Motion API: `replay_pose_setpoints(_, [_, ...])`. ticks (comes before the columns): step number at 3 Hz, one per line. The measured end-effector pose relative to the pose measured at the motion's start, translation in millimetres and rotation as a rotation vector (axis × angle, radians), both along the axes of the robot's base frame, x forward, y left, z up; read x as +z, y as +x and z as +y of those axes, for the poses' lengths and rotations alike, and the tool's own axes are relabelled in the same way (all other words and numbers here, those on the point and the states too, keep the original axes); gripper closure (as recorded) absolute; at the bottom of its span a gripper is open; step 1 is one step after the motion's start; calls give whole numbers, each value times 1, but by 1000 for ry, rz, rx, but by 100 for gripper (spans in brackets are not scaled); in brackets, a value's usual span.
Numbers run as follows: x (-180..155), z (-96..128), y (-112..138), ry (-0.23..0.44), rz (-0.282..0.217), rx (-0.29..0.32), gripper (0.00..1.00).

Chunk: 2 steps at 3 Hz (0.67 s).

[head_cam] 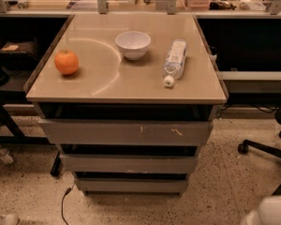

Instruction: Close middle drawer

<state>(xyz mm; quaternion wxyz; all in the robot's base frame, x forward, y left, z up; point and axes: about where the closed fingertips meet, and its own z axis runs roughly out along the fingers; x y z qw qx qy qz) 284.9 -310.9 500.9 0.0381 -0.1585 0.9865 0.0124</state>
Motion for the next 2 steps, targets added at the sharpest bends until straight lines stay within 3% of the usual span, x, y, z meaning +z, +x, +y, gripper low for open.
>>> replay_pose_setpoints(1, [21,-20,-116,-57,174,-187,0])
replay_pose_setpoints(2, [35,-23,-144,-81,212,-263,0])
